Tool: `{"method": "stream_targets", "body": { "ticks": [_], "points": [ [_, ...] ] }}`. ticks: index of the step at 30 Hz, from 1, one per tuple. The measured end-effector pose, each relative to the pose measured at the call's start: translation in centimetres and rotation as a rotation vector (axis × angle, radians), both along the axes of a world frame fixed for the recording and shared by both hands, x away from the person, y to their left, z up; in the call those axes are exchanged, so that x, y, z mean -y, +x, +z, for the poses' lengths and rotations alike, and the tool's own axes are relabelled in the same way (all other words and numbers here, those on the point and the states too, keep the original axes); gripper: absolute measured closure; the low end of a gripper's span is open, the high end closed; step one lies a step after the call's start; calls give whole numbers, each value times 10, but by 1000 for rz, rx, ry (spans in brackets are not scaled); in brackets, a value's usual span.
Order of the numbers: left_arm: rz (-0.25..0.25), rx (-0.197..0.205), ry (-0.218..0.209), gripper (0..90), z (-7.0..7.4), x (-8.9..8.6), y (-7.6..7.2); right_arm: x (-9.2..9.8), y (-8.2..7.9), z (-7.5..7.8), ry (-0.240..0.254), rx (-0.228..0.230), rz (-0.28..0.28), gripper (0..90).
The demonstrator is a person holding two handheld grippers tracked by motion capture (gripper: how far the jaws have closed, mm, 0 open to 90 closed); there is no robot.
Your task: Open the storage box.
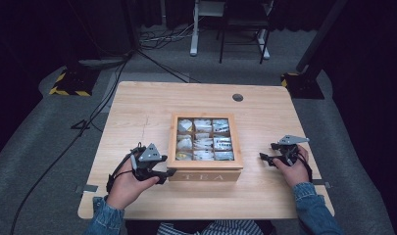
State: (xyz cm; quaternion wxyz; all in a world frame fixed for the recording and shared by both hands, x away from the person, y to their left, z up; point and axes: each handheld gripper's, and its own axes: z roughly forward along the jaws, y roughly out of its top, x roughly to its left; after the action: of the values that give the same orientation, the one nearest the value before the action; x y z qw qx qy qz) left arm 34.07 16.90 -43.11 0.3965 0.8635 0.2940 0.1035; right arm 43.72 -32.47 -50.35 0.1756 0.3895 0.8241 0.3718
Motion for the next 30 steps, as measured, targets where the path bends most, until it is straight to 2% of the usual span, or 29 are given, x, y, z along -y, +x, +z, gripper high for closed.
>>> {"method": "stream_targets", "body": {
  "ticks": [3, 8, 20, 30],
  "points": [
    [3, 35, 15, 399, 6, 2, -2, 0, -1, 0, 2, 2, 2, 274],
    [0, 67, 25, 396, 12, 2, -3, 0, -2, 0, 1, 1, 1, 274],
    [7, 113, -3, 351, 22, 2, 0, 0, -4, 0, 2, 2, -7, 274],
    [6, 173, -31, 355, 36, 2, 3, 0, -6, 0, 0, 2, -18, 276]
  ]
}}
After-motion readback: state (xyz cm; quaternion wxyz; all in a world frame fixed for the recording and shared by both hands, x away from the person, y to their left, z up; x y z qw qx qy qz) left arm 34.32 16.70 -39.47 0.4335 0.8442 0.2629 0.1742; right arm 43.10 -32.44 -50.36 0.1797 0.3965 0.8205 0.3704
